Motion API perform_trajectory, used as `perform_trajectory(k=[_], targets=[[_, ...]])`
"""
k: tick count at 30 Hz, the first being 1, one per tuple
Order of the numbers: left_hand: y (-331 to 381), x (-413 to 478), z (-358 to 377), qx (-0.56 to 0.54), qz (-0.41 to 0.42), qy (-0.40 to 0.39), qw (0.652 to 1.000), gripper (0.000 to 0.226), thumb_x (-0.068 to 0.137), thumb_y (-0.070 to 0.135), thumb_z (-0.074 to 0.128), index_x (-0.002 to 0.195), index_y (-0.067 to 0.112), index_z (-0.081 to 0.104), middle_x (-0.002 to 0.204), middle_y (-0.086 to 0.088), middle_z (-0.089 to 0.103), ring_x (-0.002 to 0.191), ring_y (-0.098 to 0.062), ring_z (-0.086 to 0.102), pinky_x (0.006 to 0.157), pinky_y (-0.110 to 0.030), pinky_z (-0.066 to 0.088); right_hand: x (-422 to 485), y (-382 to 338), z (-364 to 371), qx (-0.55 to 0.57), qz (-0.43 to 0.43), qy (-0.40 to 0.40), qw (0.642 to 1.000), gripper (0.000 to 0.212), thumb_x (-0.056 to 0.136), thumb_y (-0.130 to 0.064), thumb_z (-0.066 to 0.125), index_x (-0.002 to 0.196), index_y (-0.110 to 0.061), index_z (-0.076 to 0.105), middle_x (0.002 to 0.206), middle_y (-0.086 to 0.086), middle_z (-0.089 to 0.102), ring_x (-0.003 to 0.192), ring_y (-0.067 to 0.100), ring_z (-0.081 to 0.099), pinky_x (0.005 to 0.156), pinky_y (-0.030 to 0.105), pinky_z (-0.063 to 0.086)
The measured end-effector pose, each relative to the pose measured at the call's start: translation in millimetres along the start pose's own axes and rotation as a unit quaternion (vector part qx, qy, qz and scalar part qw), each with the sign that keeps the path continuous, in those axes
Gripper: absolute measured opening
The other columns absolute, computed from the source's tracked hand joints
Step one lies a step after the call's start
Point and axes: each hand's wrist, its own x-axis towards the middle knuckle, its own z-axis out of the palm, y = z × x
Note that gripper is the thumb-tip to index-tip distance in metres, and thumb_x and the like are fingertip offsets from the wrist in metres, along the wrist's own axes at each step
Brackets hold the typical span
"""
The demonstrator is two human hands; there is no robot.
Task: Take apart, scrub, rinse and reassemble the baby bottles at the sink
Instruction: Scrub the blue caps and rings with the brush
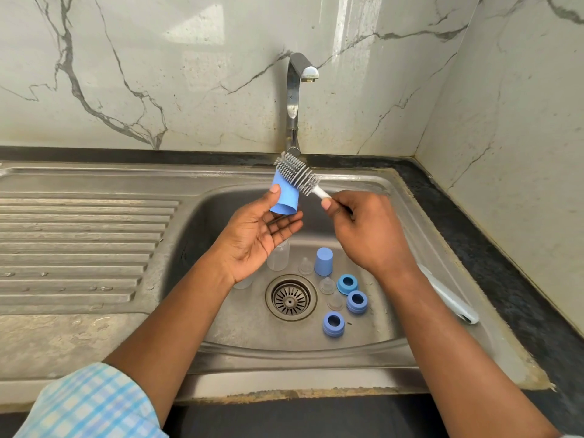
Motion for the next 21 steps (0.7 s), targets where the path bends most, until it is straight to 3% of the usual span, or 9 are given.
perform_trajectory(k=[6,12,16,19,21], targets=[[5,2,-5,-0.078,-0.015,0.024,0.997,0.041,0.1,0.043,0.047,0.106,0.008,0.067,0.092,-0.007,0.074,0.078,-0.012,0.072,0.07,-0.025,0.06,-3,-9,-2,0.009,-0.029,-0.118,0.993,0.048,0.096,-0.033,0.06,0.052,-0.03,0.041,0.045,-0.007,0.039,0.047,0.011,0.035,0.051,0.029,0.027],[5,3,-7,-0.04,-0.013,0.022,0.999,0.041,0.099,0.045,0.048,0.113,0.011,0.067,0.096,-0.009,0.075,0.088,-0.016,0.073,0.077,-0.029,0.061,-4,-10,-4,-0.092,-0.005,-0.033,0.995,0.03,0.097,-0.04,0.056,0.07,-0.026,0.06,0.05,-0.008,0.046,0.051,0.01,0.044,0.048,0.026,0.023],[7,8,-11,-0.04,0.009,0.058,0.997,0.036,0.098,0.037,0.054,0.117,0.008,0.063,0.095,-0.01,0.075,0.086,-0.017,0.073,0.075,-0.029,0.061,-4,-7,-3,-0.106,-0.009,-0.042,0.993,0.038,0.096,-0.042,0.056,0.062,-0.027,0.048,0.049,-0.007,0.044,0.05,0.01,0.042,0.048,0.027,0.021],[6,15,-19,0.053,0.096,0.116,0.987,0.02,0.094,0.017,0.063,0.113,0.012,0.059,0.103,-0.009,0.072,0.09,-0.019,0.072,0.079,-0.03,0.06,-2,-1,-6,-0.088,0.002,-0.038,0.995,0.043,0.096,-0.046,0.056,0.064,-0.016,0.057,0.048,-0.004,0.044,0.048,0.013,0.042,0.047,0.029,0.024],[2,19,-28,0.179,0.168,0.163,0.955,0.034,0.086,0.004,0.072,0.112,0.019,0.056,0.106,-0.003,0.068,0.095,-0.018,0.07,0.082,-0.029,0.058,0,5,-11,-0.046,0.008,-0.021,0.999,0.043,0.095,-0.044,0.057,0.065,-0.013,0.06,0.048,-0.002,0.043,0.049,0.018,0.042,0.048,0.031,0.028]])
